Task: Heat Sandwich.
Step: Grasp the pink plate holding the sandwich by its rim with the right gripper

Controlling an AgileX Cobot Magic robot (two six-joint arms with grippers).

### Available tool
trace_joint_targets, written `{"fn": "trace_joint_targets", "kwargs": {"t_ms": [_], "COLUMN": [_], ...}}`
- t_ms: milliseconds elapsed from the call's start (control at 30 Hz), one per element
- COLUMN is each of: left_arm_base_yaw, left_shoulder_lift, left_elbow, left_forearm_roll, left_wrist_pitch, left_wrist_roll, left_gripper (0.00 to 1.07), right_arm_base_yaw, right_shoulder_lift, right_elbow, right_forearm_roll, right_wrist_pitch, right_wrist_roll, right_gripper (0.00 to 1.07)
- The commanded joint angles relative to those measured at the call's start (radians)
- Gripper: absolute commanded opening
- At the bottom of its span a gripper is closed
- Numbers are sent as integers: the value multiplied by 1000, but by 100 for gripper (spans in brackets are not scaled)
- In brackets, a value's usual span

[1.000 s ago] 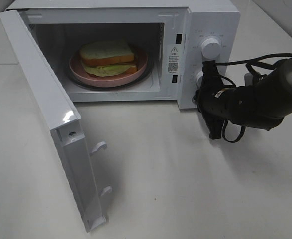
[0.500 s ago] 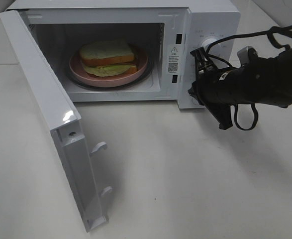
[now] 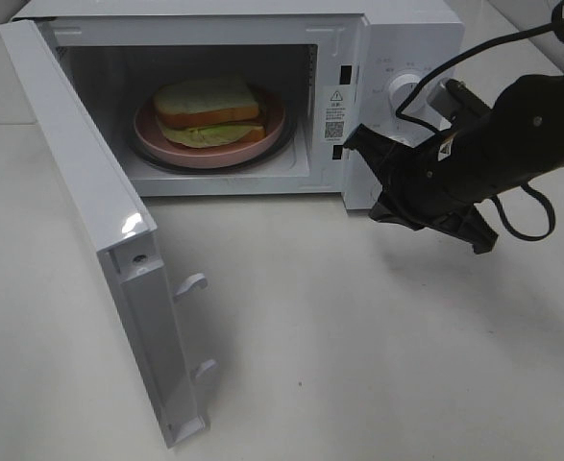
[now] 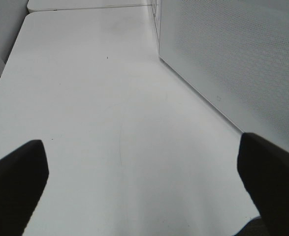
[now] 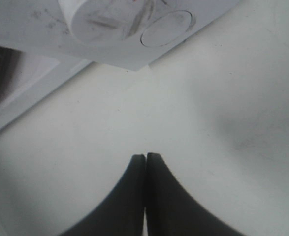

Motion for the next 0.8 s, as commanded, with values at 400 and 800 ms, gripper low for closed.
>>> {"fn": "trace_joint_targets", "kwargs": {"t_ms": [400, 800], "left_arm_base_yaw": [2, 2], "left_shoulder_lift": [-29, -29], "left_elbow": [5, 5], "left_forearm_roll": [-1, -1], "left_wrist_pitch": [-13, -13], "left_wrist_roll": [0, 0], "left_gripper": [100, 100], "right_arm_base_yaw": [-2, -2], "right_shoulder_lift": [-59, -59], "right_elbow": [-60, -149], "right_forearm_roll": [-42, -50], "right_wrist_pitch": [383, 664], "right_wrist_roll": [-454, -1141], "right_gripper": [5, 5]}}
